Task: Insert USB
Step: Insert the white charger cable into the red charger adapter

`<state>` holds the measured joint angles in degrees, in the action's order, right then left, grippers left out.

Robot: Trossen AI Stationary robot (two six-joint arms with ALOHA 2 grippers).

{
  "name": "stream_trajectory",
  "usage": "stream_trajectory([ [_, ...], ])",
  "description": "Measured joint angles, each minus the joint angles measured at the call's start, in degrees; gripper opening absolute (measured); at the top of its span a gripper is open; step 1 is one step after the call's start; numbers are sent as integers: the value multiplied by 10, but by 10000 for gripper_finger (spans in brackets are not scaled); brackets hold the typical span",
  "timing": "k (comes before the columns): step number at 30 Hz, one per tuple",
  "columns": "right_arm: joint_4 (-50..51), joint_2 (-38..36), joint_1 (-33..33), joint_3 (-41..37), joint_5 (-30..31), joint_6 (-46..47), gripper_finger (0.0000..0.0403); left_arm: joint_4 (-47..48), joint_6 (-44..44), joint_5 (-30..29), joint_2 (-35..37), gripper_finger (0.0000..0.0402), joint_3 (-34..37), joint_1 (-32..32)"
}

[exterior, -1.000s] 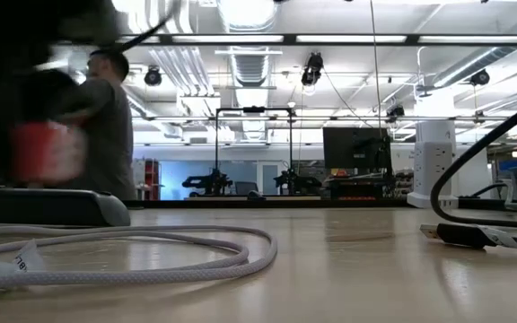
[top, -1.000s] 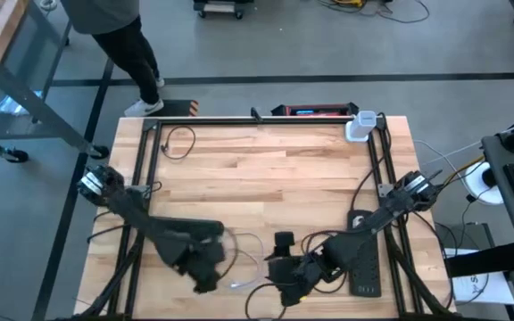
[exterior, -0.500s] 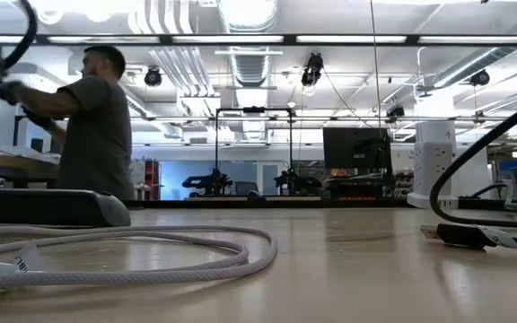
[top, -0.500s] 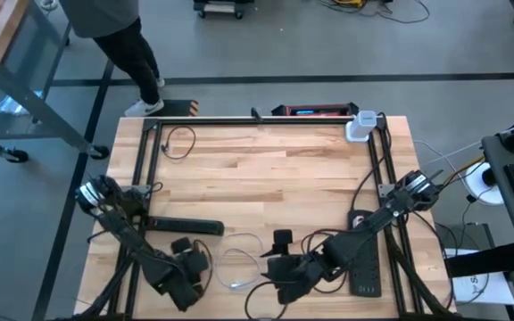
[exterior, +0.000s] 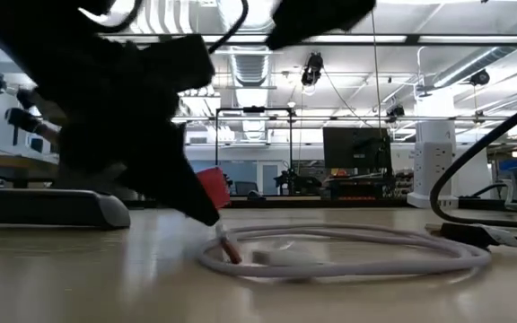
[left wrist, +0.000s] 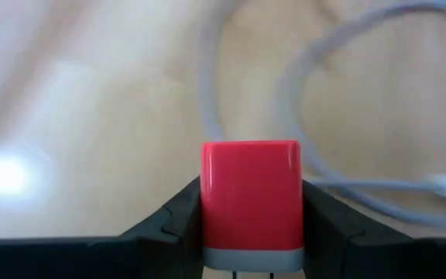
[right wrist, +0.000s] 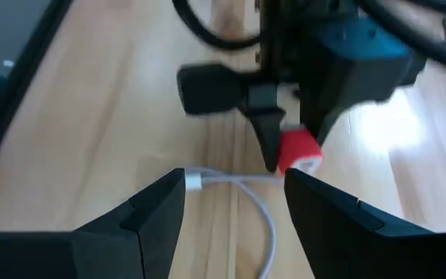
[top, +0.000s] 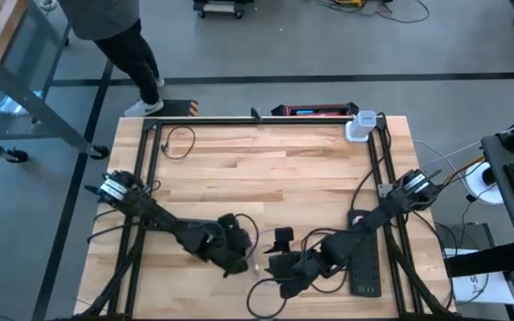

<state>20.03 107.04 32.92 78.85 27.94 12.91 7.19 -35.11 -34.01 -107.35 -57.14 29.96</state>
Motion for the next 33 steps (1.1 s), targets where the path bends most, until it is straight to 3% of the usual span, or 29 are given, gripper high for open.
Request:
stream_trajectory([
  [4, 0, 0, -4, -27, -9, 2, 213, 16, 30, 4, 1, 134, 1, -24],
  [8, -19, 0, -15, -39, -25, -76, 212, 80, 50, -26, 26, 134, 1, -27],
  [13, -34, 0, -62, -36, -141, -127, 200, 195, -13, -42, 88, 134, 12, -23],
  [18, -55, 12, -101, -35, -226, -201, 187, 193, -70, -38, 166, 134, 73, -10],
  [22, -82, 28, -127, -35, -304, -256, 182, 131, -100, -37, 227, 134, 146, -9],
  [28, -101, 73, -150, -4, -355, -376, 181, -105, -52, -9, 275, 134, 255, -10],
  [33, -96, 129, -165, 31, -415, -435, 181, -192, -4, -8, 287, 134, 287, -21],
])
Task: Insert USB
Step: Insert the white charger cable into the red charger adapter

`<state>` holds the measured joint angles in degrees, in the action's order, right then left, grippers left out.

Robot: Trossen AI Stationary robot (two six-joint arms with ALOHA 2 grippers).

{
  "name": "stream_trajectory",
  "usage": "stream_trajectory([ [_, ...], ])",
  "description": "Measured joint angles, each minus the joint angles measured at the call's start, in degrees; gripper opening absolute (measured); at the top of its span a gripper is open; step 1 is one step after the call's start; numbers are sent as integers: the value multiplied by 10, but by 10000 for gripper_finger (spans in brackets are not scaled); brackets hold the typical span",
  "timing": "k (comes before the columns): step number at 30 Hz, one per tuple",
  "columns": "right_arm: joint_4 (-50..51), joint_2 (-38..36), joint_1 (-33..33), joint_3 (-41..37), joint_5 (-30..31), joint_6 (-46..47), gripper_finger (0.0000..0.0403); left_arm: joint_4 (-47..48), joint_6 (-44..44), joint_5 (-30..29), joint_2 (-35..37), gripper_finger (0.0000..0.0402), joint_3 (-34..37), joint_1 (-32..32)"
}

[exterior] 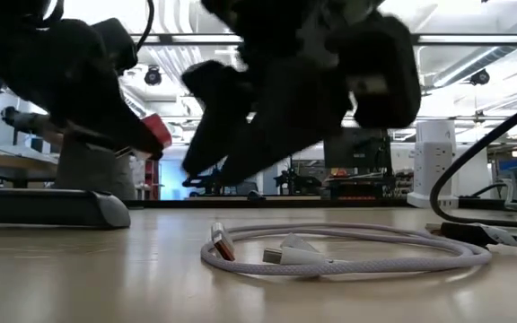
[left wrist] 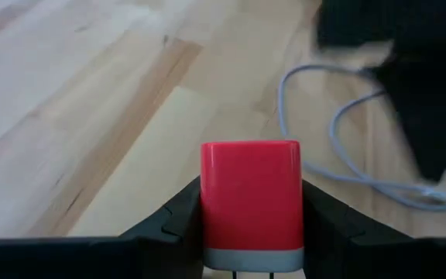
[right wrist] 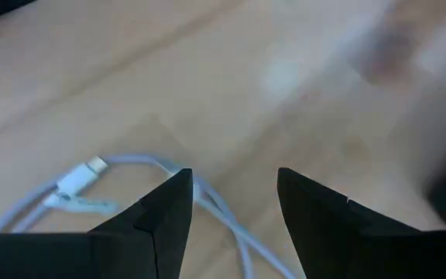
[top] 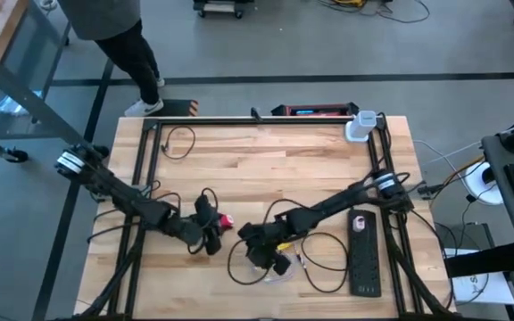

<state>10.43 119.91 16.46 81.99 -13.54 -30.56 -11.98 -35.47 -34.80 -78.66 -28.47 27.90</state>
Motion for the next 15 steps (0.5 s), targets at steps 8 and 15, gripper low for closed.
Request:
stream_trajectory([
  [8, 85, 56, -2, 50, -4, -55, 173, 9, 29, 27, 58, 134, 18, -45],
  [15, 86, 59, -1, 51, -9, -55, 114, 21, 67, 45, 110, 134, 20, -78],
])
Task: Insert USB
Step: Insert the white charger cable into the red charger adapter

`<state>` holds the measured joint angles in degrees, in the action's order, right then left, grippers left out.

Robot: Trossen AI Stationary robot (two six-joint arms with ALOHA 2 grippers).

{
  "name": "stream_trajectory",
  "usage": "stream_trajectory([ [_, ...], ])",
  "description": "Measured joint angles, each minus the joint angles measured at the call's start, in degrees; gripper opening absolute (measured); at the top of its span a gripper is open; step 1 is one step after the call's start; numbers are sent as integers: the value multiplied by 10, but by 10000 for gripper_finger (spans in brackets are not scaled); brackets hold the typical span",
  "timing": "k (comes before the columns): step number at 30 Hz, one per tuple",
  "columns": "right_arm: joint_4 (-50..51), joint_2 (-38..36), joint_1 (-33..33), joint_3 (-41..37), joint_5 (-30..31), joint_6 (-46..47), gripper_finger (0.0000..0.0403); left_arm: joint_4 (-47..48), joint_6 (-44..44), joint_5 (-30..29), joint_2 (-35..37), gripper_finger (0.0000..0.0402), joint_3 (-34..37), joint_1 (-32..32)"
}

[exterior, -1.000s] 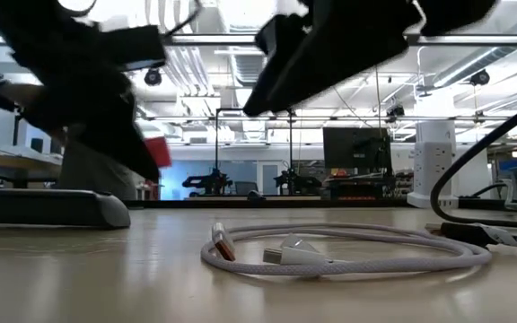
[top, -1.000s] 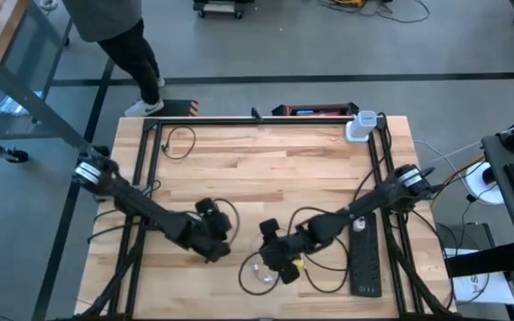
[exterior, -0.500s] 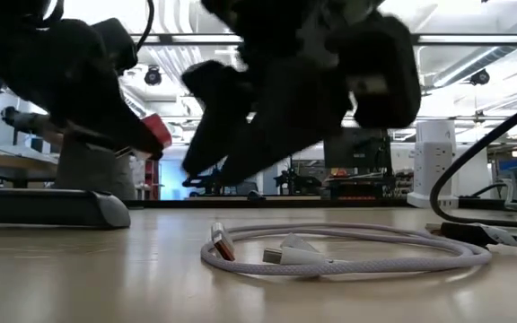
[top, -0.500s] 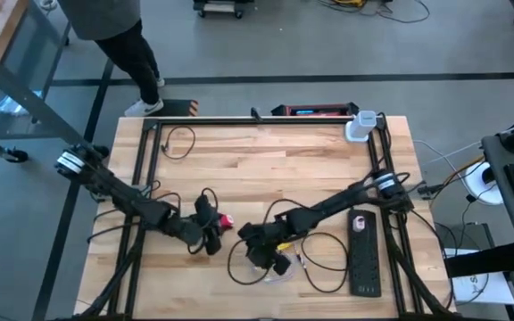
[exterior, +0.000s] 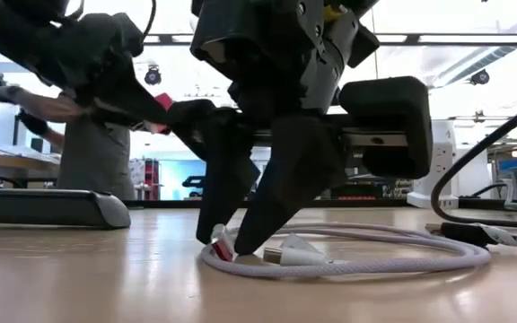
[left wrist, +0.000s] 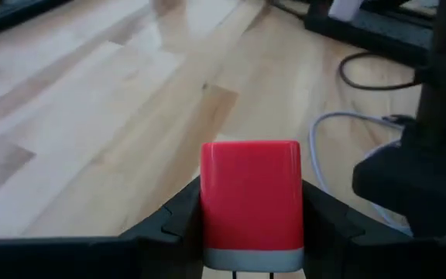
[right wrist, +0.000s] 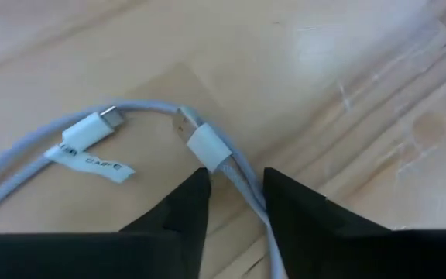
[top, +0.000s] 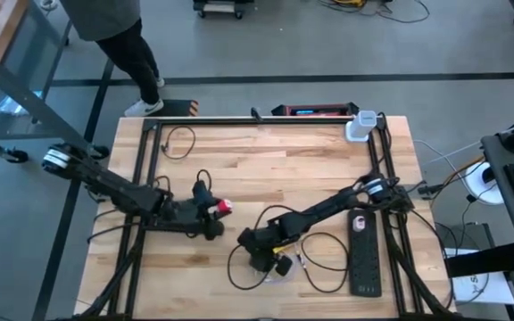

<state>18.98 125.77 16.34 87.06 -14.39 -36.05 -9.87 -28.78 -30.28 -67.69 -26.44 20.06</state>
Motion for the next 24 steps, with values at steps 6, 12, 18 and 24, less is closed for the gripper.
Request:
stream_trajectory([
  [6, -13, -4, 7, 0, 12, 5, 39, -7, 11, 73, 31, 134, 17, -8],
  [12, -11, -7, 15, 24, 17, 40, 5, -72, 6, 78, 37, 134, 51, -8],
  [18, 57, -32, 22, 59, 155, 54, 2, -216, 7, 174, 26, 134, 104, -5],
  [24, 80, -77, 28, 73, 397, -2, 2, -342, 48, 308, -4, 134, 139, -5],
])
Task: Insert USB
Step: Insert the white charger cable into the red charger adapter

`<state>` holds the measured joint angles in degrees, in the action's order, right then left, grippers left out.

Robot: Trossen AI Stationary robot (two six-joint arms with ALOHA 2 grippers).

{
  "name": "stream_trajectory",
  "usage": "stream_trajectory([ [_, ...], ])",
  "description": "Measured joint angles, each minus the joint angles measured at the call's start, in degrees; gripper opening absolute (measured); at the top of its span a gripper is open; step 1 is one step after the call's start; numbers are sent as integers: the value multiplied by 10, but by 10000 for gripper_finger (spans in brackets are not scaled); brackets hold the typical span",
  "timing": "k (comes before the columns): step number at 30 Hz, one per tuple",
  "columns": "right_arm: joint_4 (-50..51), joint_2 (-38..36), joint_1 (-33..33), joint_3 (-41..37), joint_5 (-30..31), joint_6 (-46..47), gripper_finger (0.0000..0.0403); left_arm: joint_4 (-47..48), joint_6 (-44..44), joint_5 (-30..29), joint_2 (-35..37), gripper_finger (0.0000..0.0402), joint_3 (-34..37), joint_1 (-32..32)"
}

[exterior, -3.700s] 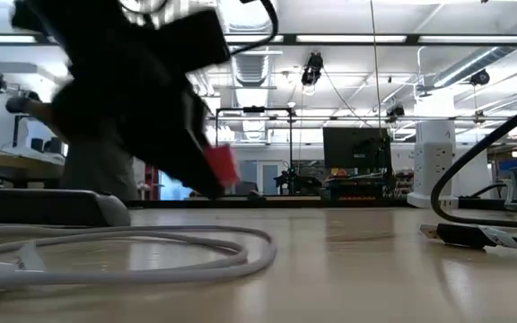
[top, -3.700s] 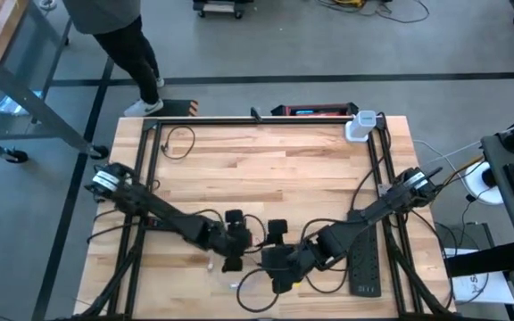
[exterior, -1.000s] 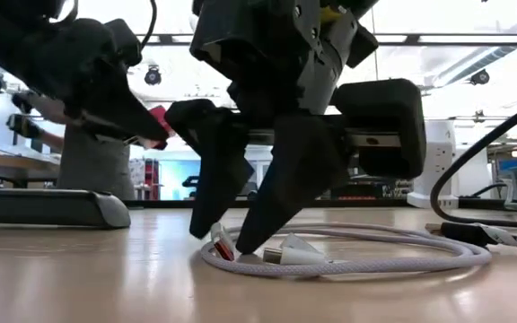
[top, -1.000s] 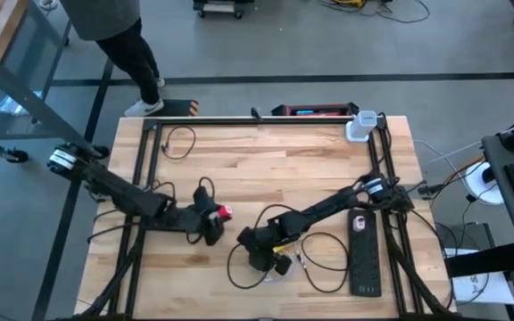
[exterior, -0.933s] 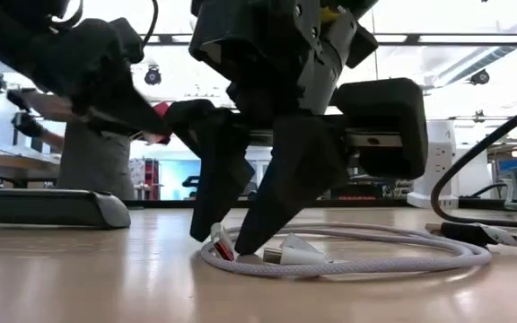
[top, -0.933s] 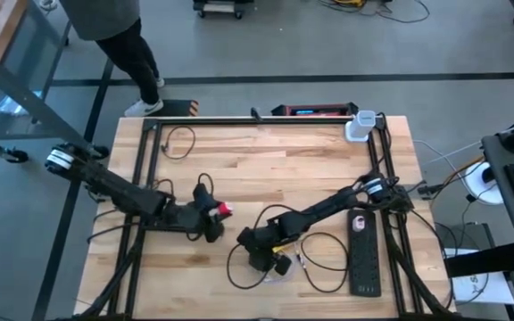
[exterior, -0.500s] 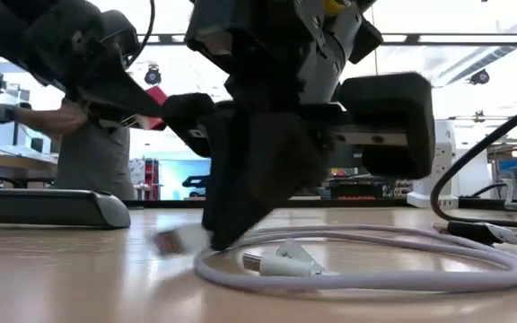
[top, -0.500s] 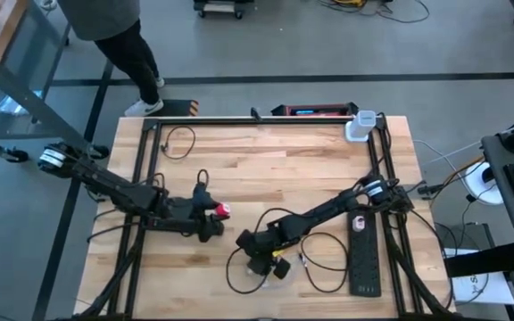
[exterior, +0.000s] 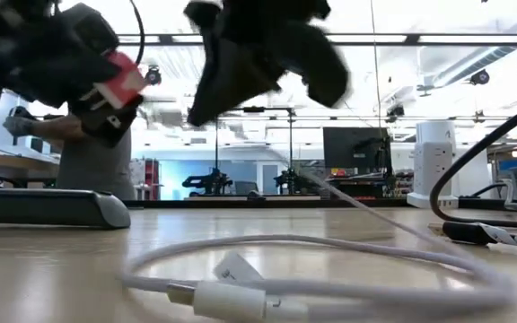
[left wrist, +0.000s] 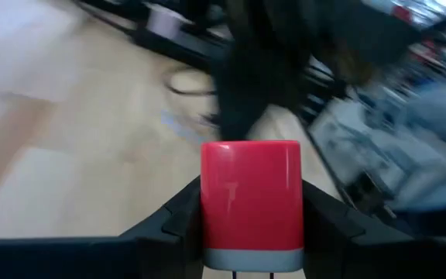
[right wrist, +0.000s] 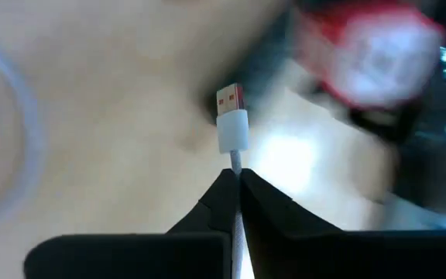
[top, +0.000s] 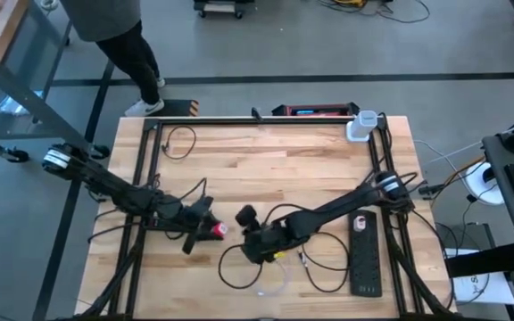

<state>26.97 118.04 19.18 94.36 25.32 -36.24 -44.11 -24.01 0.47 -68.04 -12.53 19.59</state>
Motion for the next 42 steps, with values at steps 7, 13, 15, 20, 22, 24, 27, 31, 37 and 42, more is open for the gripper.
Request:
stream_trajectory([
  [7, -67, -28, 0, 0, 179, -140, 1, -3, 99, 36, -7, 134, -9, -6],
  [13, -100, -28, 1, 1, 229, -284, 1, 28, 217, 35, 23, 134, -8, -21],
  [15, -110, -27, 1, 0, 230, -323, 1, 48, 278, 34, 36, 134, -9, -20],
  [20, -149, -27, 3, 0, 245, -426, 1, 90, 368, 3, 65, 134, -8, -26],
  [22, -164, -27, 4, 0, 244, -472, 1, 95, 380, 1, 73, 134, -9, -36],
  [24, -175, -27, 4, 0, 243, -511, 1, 122, 377, 0, 86, 134, -8, -46],
  [27, -181, -27, 4, 0, 240, -543, 1, 121, 342, 0, 97, 134, -9, -62],
  [31, -197, -27, 4, 0, 238, -600, 1, 129, 251, 1, 109, 140, -8, -80],
  [37, -205, -27, 3, 0, 243, -648, 1, 140, 115, 9, 117, 133, -10, -88],
  [42, -218, -27, -1, 0, 273, -626, 1, 138, 94, 16, 116, 133, -9, -88],
])
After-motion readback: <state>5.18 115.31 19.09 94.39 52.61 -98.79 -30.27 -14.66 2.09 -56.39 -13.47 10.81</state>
